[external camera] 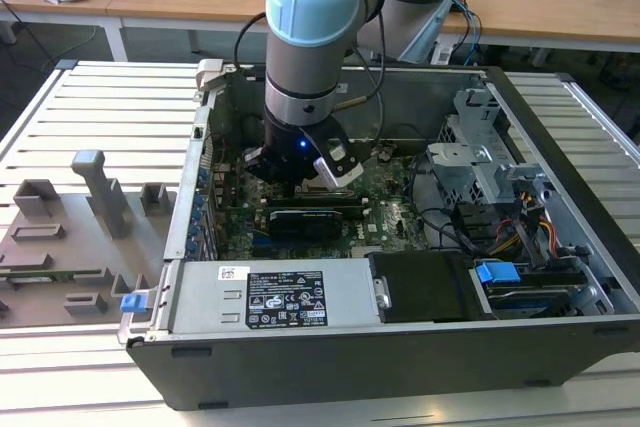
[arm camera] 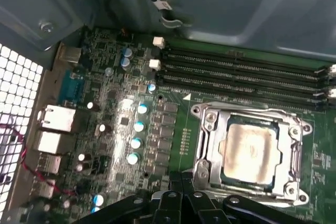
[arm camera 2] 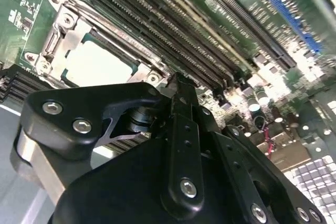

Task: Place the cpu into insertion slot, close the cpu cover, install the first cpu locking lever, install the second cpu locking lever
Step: 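Install the second cpu locking lever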

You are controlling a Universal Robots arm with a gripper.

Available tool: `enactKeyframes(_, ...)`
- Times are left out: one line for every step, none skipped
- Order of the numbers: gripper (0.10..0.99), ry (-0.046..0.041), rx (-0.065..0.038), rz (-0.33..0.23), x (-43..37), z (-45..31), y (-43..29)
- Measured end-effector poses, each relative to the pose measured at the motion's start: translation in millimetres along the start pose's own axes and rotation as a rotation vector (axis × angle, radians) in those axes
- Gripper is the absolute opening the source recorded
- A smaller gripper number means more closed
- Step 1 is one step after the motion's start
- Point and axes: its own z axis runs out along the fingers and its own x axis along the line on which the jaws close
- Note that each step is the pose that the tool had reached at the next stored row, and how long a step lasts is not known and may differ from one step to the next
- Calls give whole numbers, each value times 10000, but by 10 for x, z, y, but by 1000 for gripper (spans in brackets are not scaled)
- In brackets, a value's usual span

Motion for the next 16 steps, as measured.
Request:
enactKeyframes(106, -7, -26, -7, -3, 23, 4)
enactKeyframes(106, -10, -40, -12, -4, 37, 4)
enactKeyframes(106, -9, -56, -14, -4, 49, 5)
enactKeyframes(106, -8, -81, -15, -4, 69, 3)
enactKeyframes(106, -17, -120, -16, -3, 80, 2)
enactKeyframes(106, -28, -147, -18, -5, 83, 4)
enactKeyframes(106, -34, -151, -20, -6, 75, 6)
enactKeyframes(106, -38, -151, -23, -6, 54, 9)
enactKeyframes(106, -32, -144, -22, -3, -12, 21)
enactKeyframes(106, -33, -145, -21, -3, -100, 47)
enactKeyframes(106, -31, -140, -21, -6, -112, 61)
enactKeyframes(106, -26, -115, -20, -14, -113, 84)
enactKeyframes(106, -6, -32, -15, -30, -107, 122)
enactKeyframes(106, 20, 72, -7, -43, -102, 153)
enactKeyframes(106, 67, 254, 6, -62, -95, 194)
enactKeyframes(106, 115, 450, 20, -77, -90, 226)
